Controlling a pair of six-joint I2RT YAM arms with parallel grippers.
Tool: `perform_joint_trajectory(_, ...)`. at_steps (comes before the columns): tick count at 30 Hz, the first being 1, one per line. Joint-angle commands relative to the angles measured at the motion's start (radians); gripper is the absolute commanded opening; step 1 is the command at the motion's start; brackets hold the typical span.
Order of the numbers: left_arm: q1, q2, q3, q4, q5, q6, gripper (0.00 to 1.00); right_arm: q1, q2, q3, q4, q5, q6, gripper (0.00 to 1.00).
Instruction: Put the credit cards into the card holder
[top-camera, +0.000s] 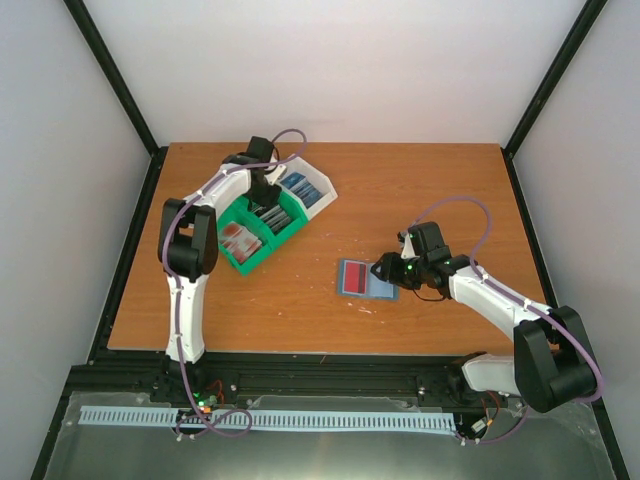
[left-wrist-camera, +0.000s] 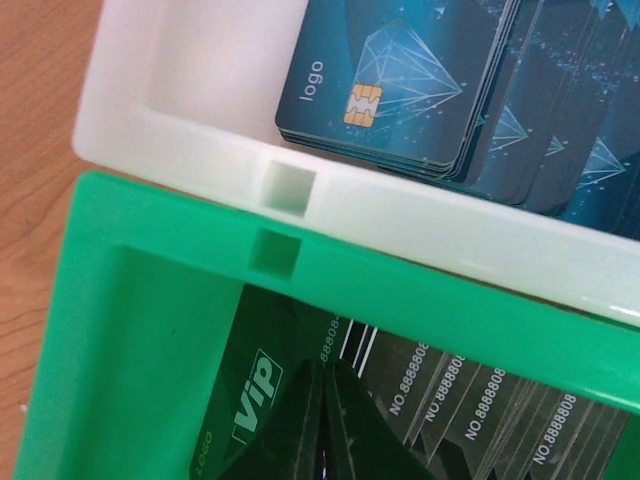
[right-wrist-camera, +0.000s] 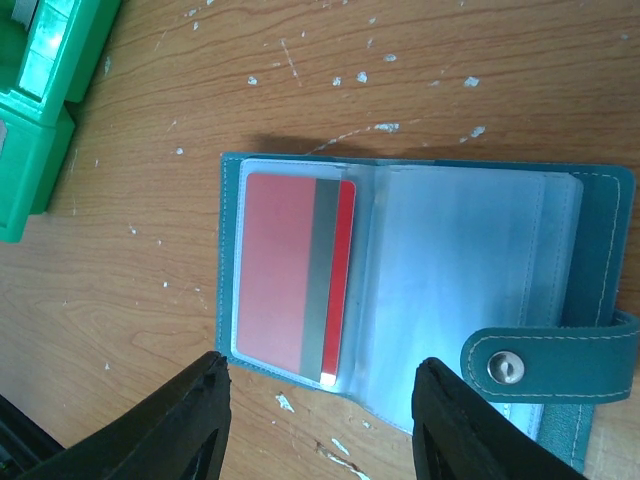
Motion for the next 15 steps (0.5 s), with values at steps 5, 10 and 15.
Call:
perform_joint_trajectory(5, 0.021, -0.063, -0.023, 0.045, -0.062, -0.007, 0.03, 0.009, -0.003, -0.003, 0.02, 0.003, -0.007, 0.5)
perform_joint_trajectory(10, 0.021, -0.067, -0.054, 0.063, -0.087, -0.002, 0.02, 0.011, -0.001, -0.003, 0.023, 0.001, -0.005, 0.5)
perform_joint_trajectory(15, 0.021, -0.07, -0.083, 0.086, -0.111, 0.004, 0.04, 0.01, 0.001, -0.002, 0.024, 0.0, -0.006, 0.5)
